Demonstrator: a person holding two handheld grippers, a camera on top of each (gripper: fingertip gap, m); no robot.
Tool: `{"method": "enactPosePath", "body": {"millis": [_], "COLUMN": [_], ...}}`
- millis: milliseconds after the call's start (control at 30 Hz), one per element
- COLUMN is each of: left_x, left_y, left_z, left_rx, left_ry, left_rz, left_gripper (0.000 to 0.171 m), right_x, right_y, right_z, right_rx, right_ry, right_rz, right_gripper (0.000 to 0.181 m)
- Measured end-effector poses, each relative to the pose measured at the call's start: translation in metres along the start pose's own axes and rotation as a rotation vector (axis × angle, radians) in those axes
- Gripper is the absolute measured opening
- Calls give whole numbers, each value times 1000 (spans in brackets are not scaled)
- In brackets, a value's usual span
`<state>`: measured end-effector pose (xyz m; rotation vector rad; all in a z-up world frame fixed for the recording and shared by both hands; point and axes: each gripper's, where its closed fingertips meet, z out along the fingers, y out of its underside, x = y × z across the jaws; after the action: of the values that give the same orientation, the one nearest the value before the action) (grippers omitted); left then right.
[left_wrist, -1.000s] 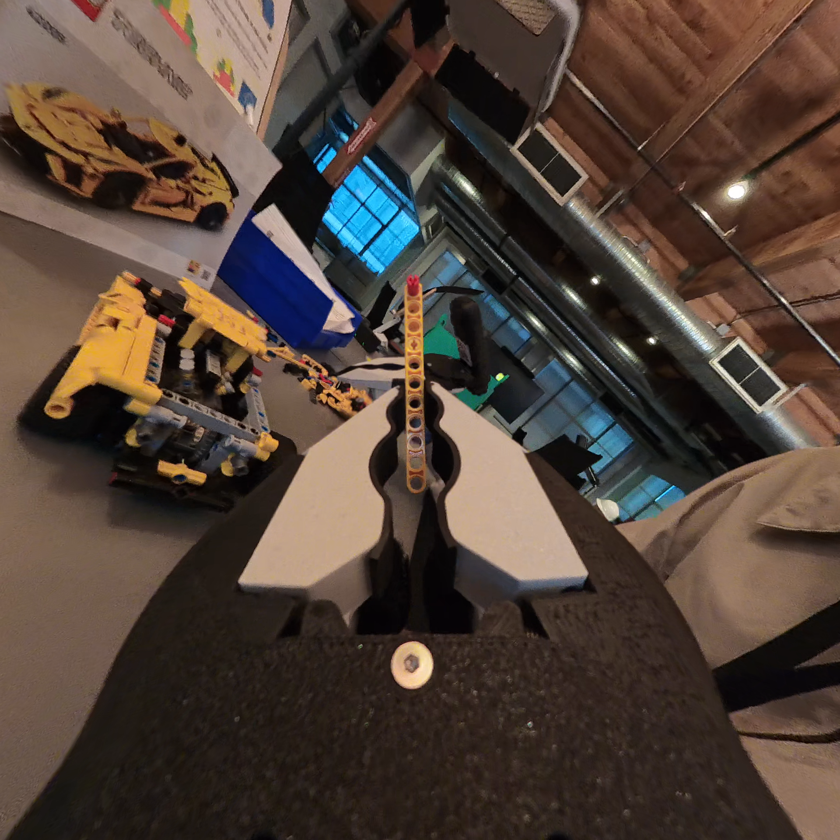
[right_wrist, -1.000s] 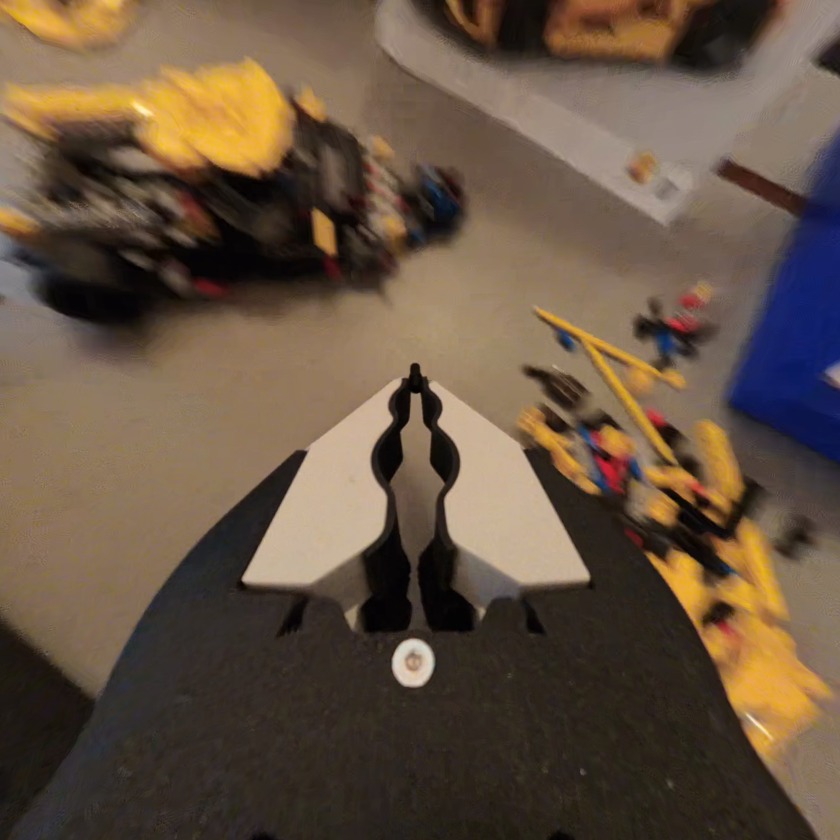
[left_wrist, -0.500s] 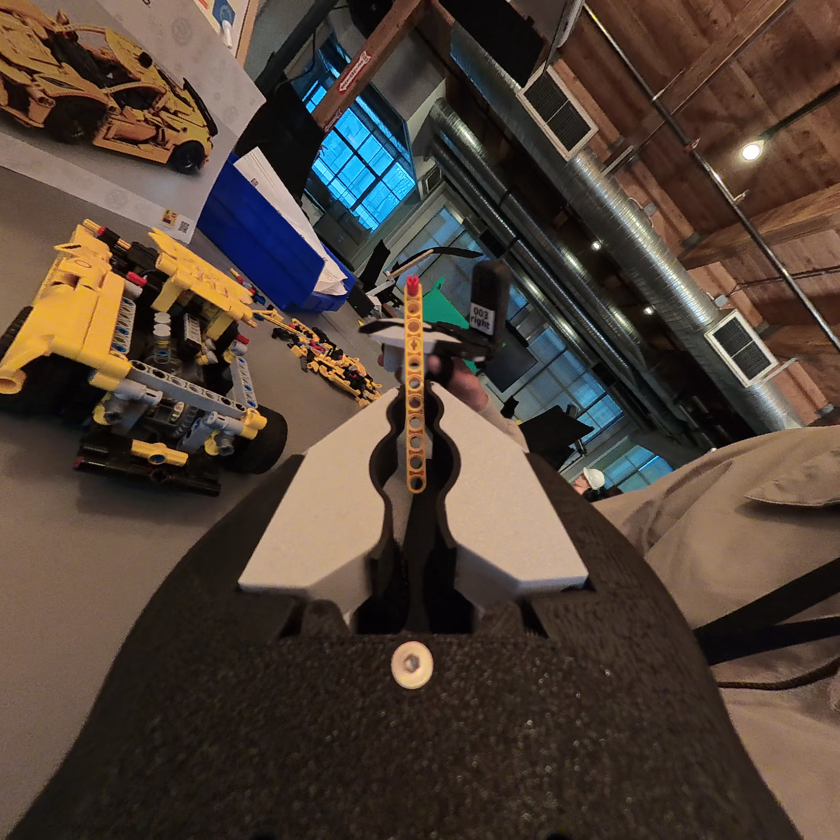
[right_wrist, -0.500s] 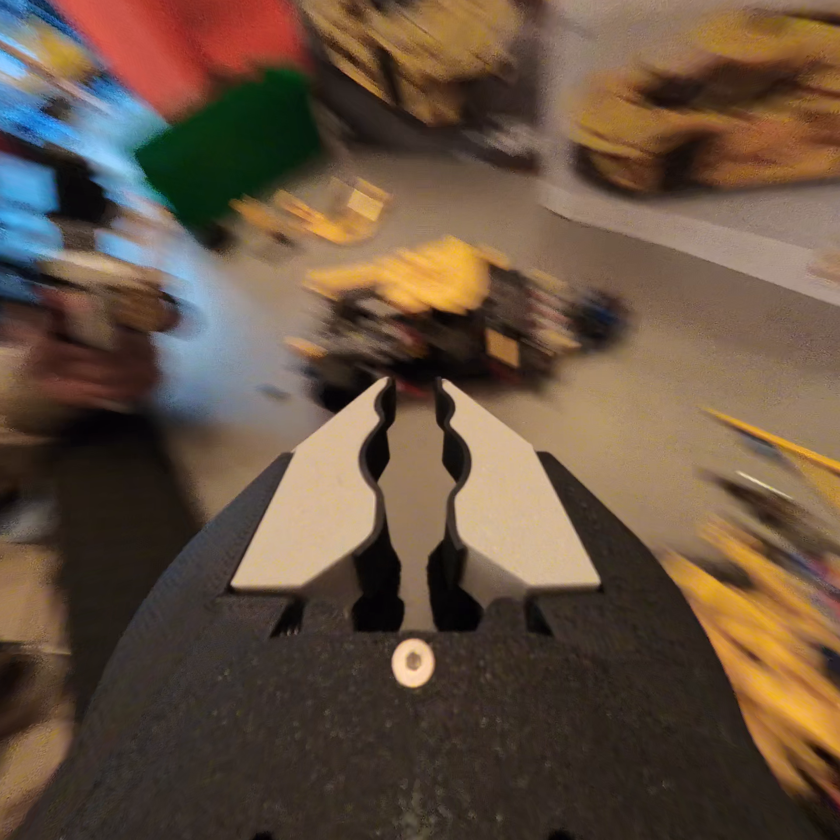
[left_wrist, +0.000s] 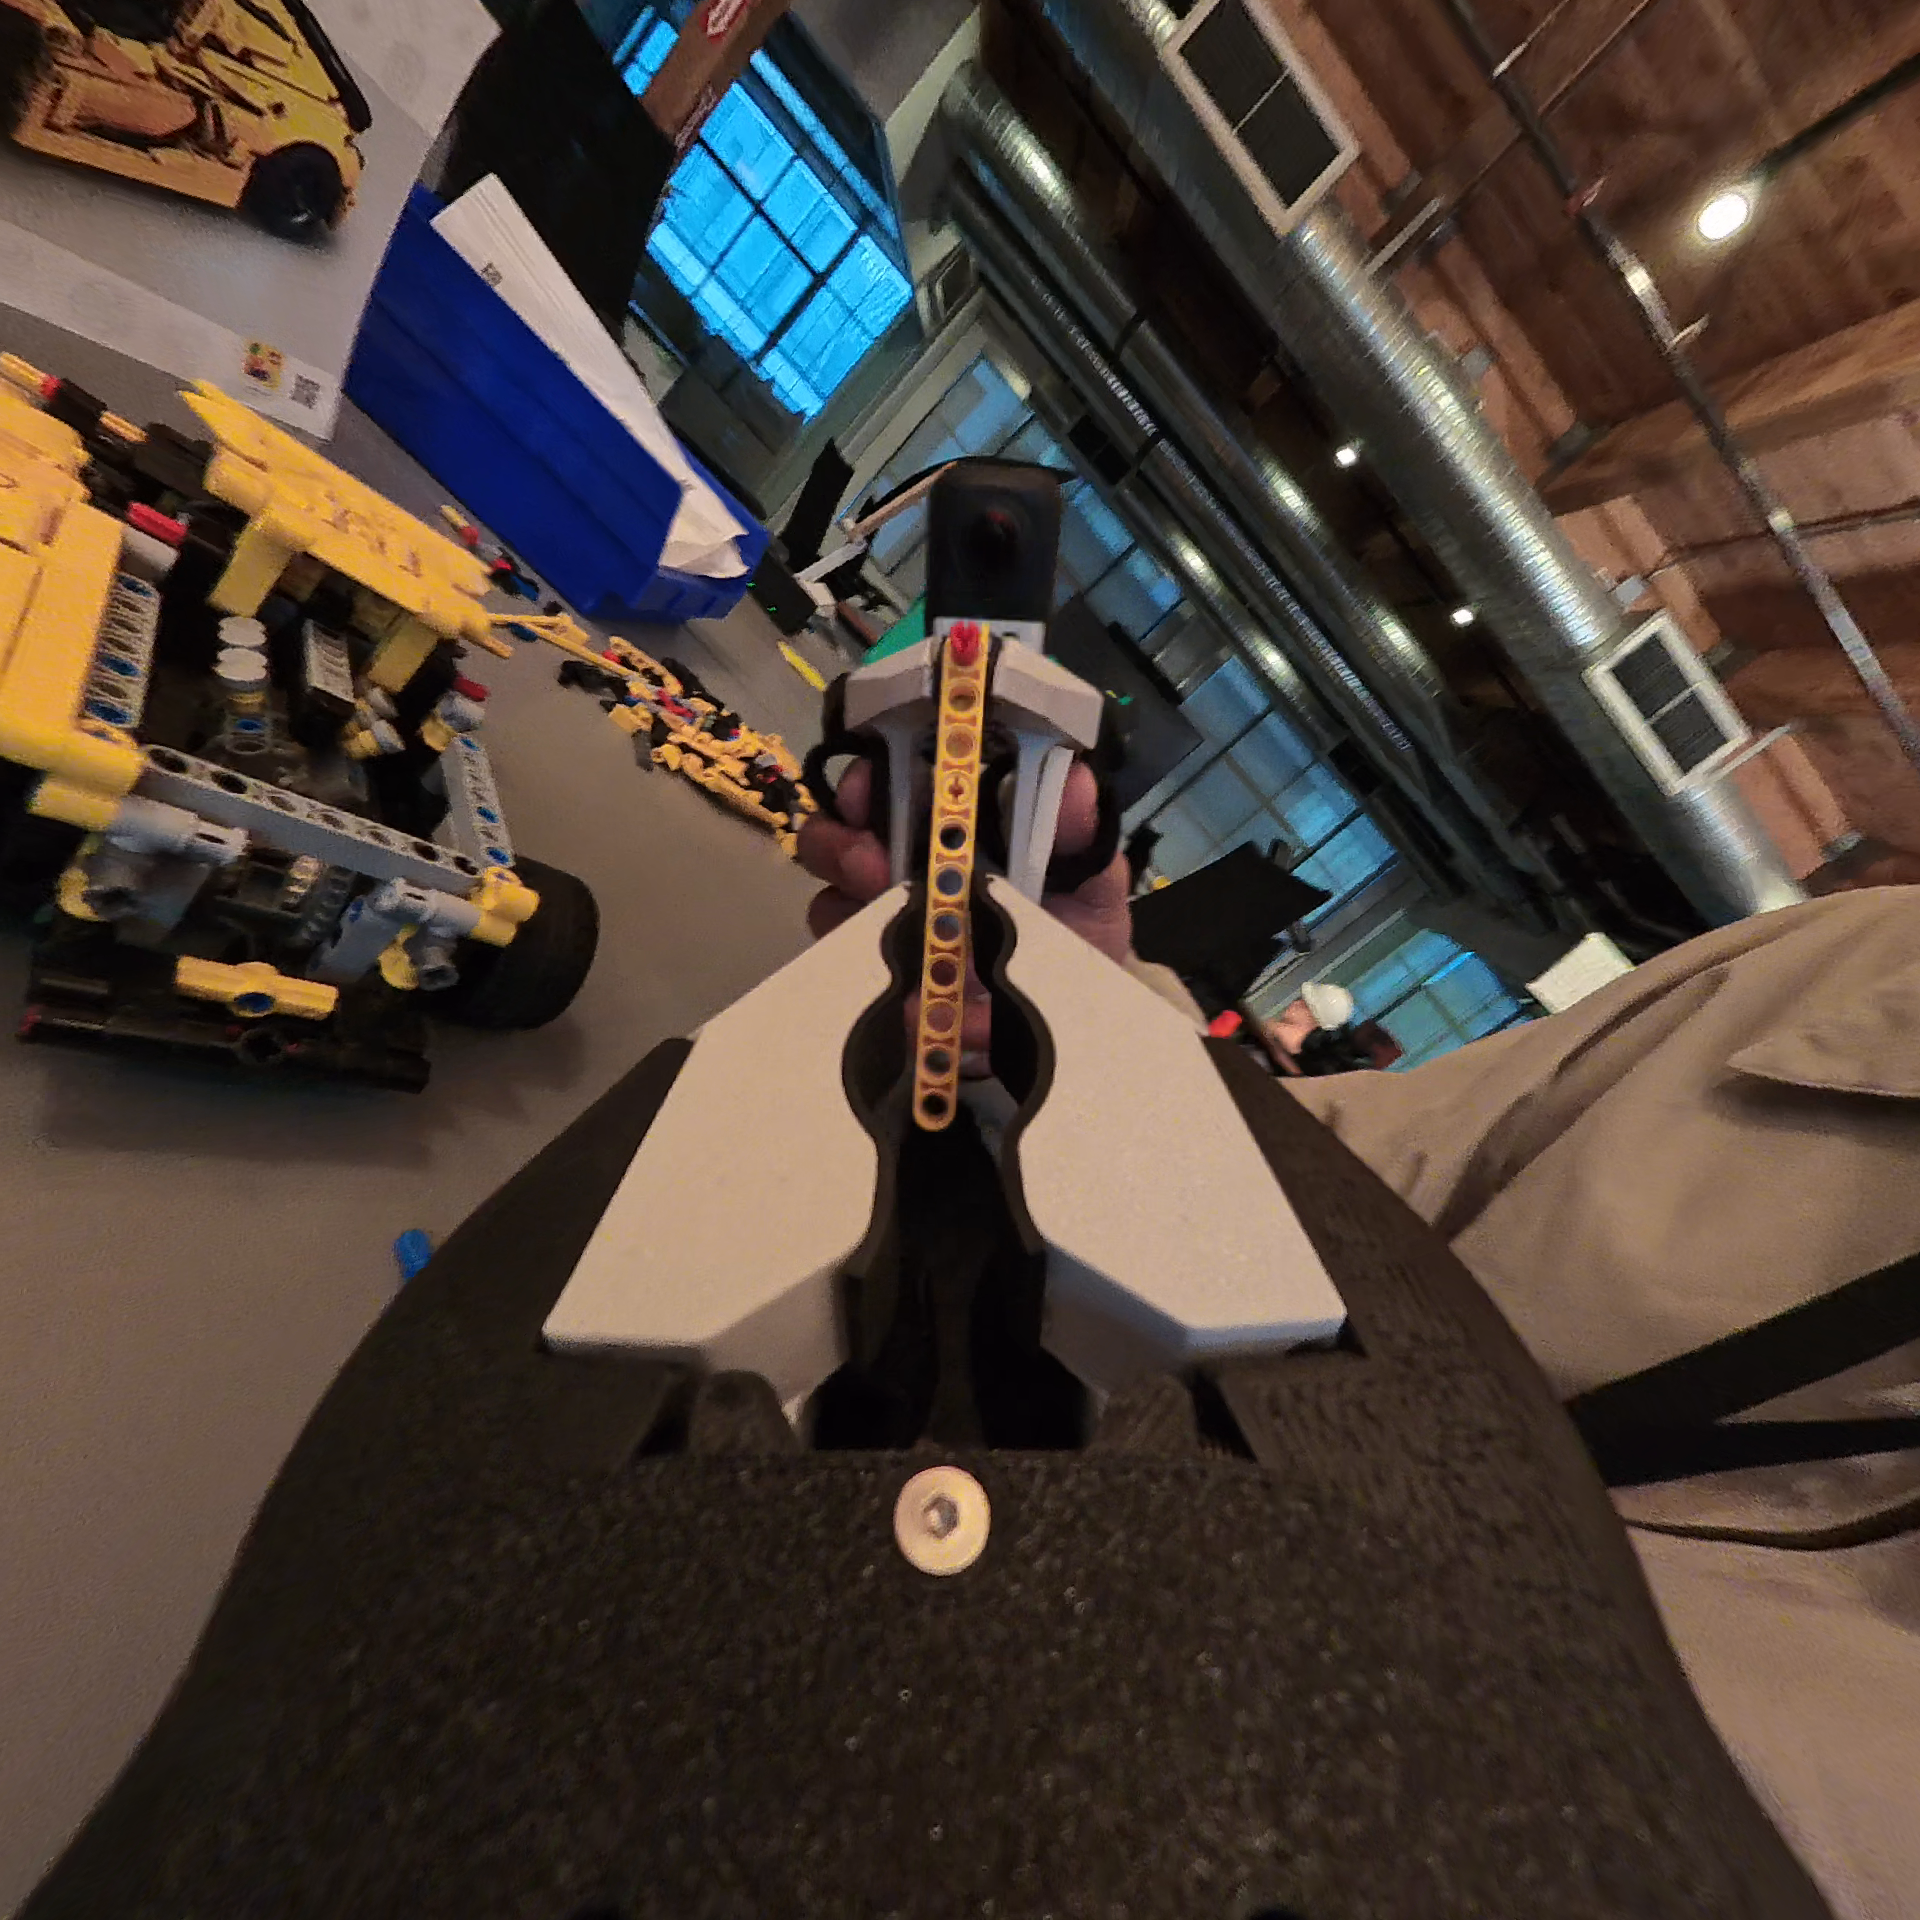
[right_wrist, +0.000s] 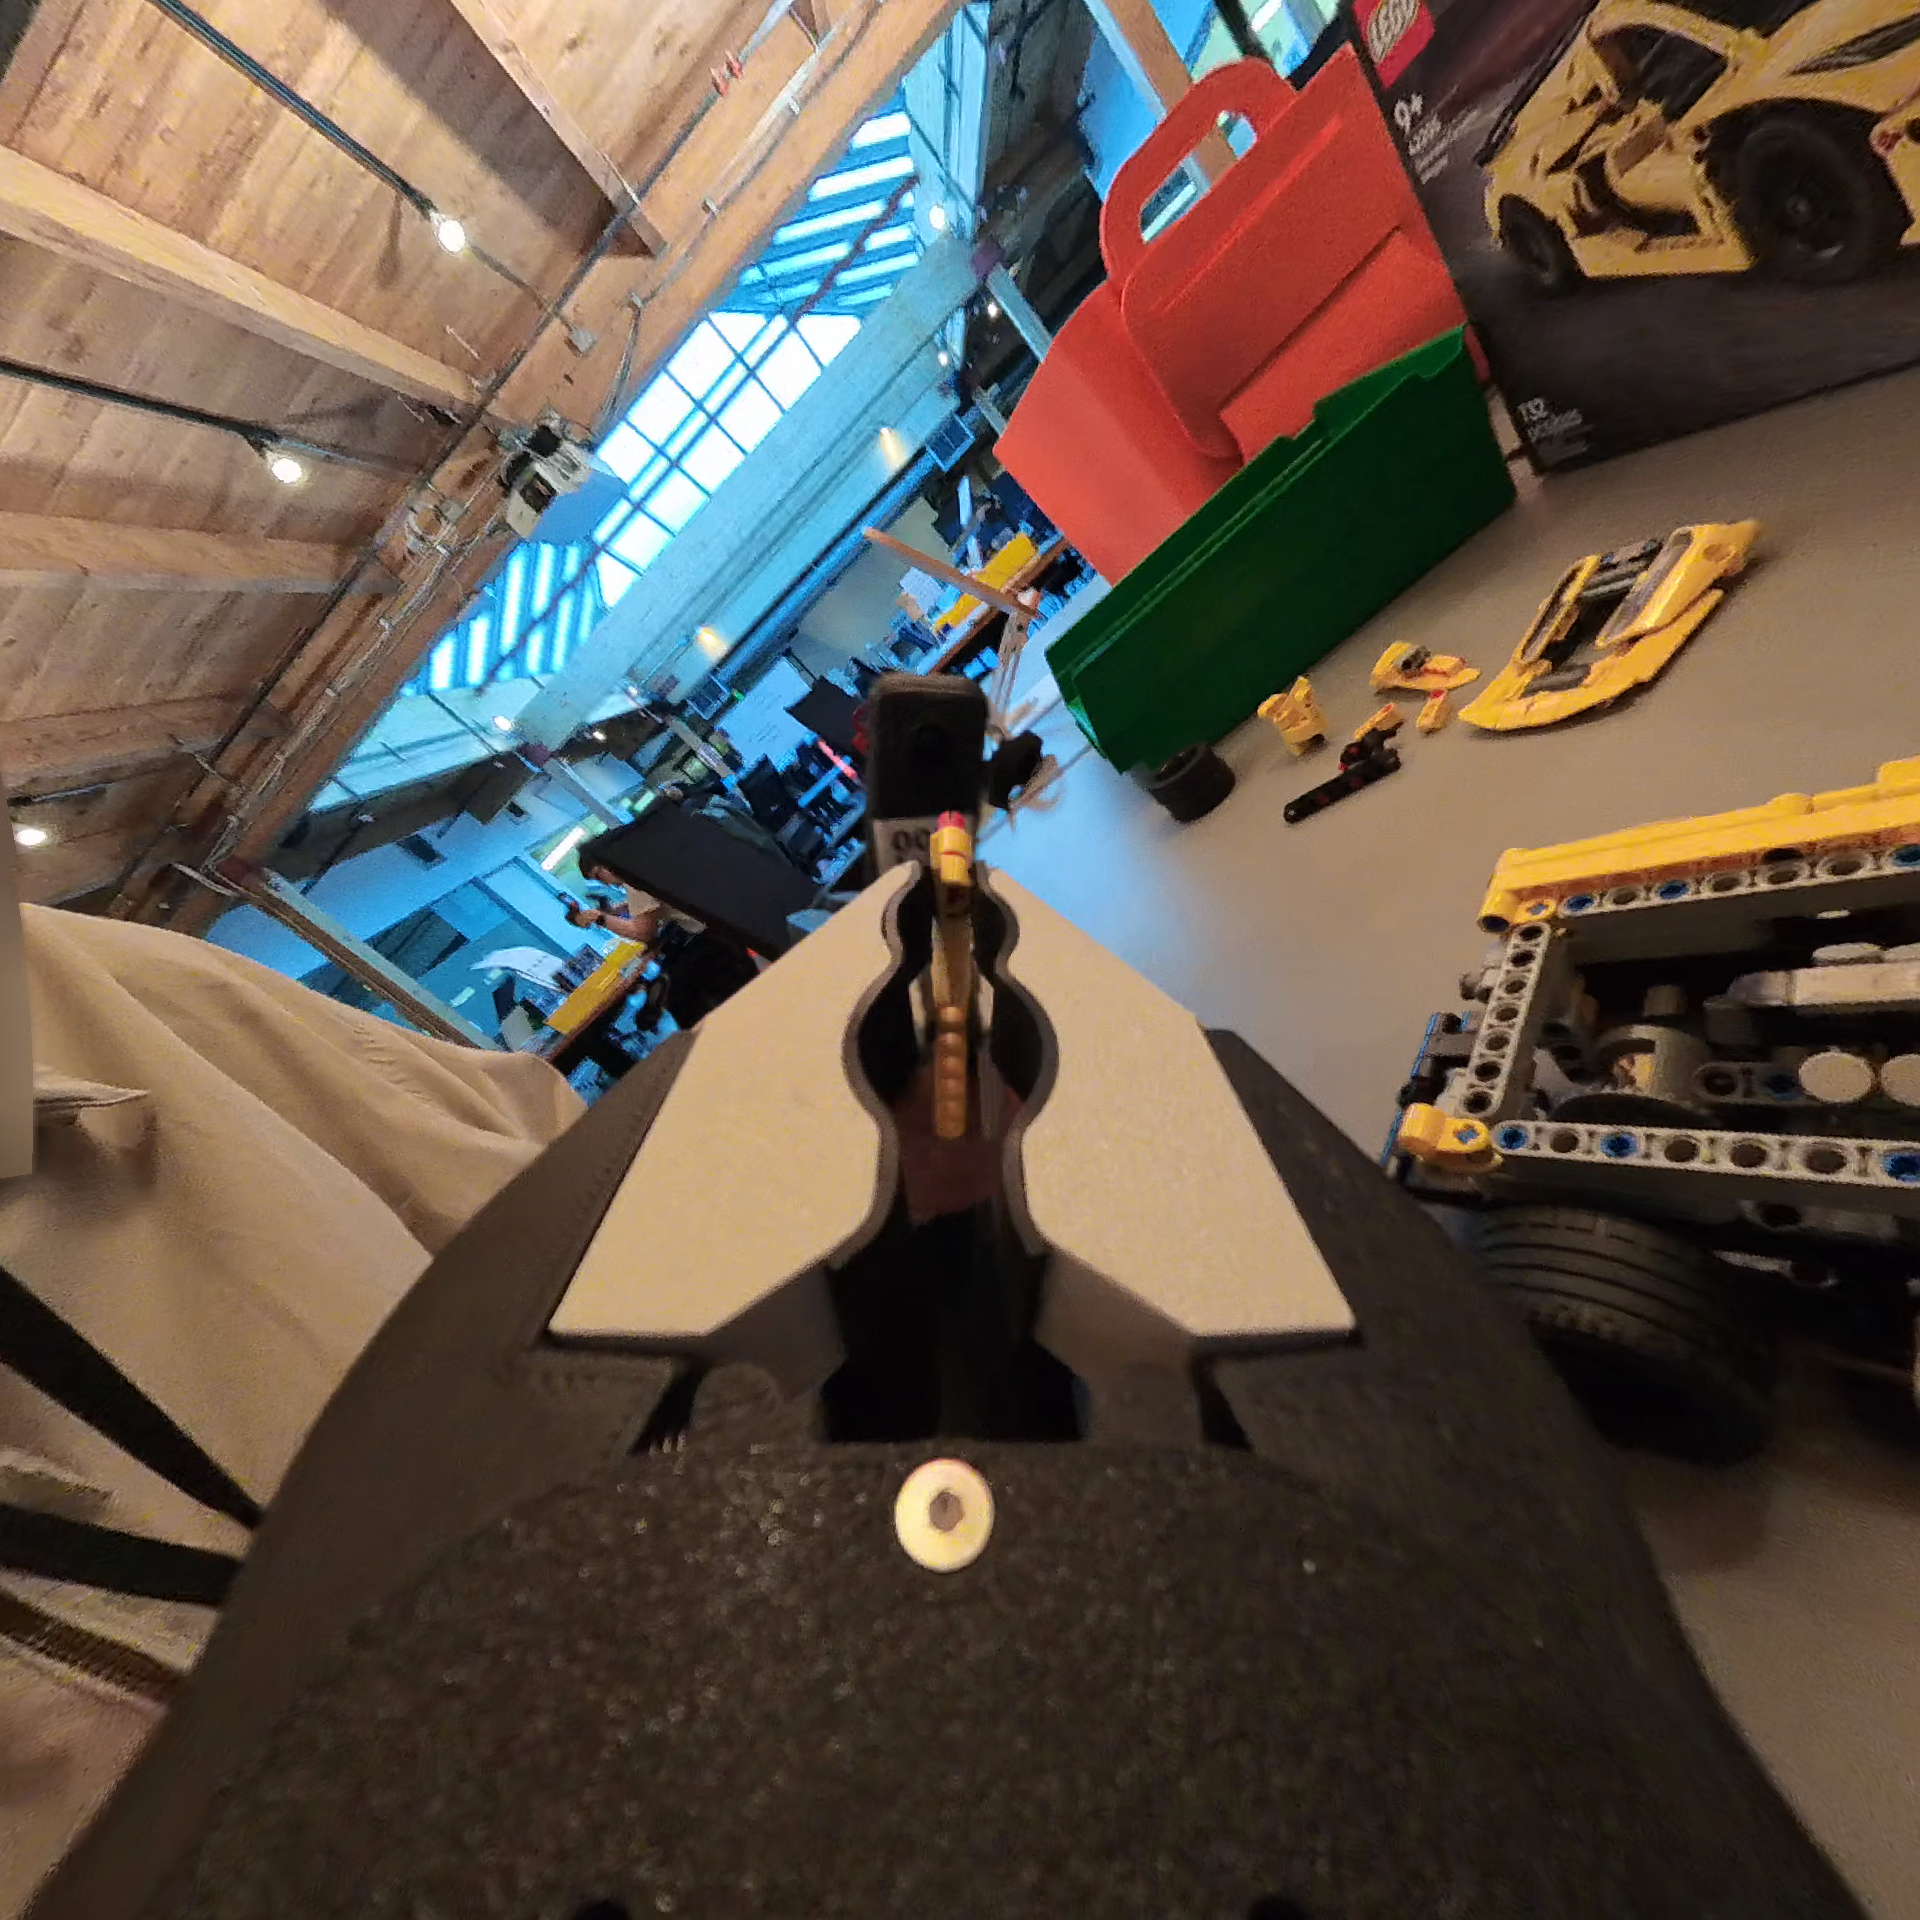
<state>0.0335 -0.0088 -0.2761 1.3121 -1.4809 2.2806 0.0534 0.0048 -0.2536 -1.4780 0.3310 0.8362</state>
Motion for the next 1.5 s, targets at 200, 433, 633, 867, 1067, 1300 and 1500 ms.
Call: {"method": "enactPosePath", "body": {"millis": [200,433,633,867,1067,1300,1500], "left_x": [9,16,27,14,5,1,-4], "left_y": [-4,2,-12,-21,-26,-27,-32], "left_z": [2,4,-2,-7,-12,-14,-16], "left_rx": [6,-30,60,144,179,187,254], "left_ry": [-8,-22,71,54,19,-2,81], "left_rz": [111,243,162,36,-2,-3,-181], "left_gripper": [19,6,5,3,3,3,6], "right_x": [-11,-17,-27,-14,-4,-1,1], "right_y": [27,26,18,17,21,24,17], "right_z": [1,1,8,13,15,15,21], "right_rx": [-209,-169,-74,-43,-34,-37,-19], "right_ry": [-2,-75,-105,-87,-55,-40,-39], "right_rz": [-98,-45,-90,-6,27,35,55], "right_gripper": [5,6,5,5,5,5,7]}}
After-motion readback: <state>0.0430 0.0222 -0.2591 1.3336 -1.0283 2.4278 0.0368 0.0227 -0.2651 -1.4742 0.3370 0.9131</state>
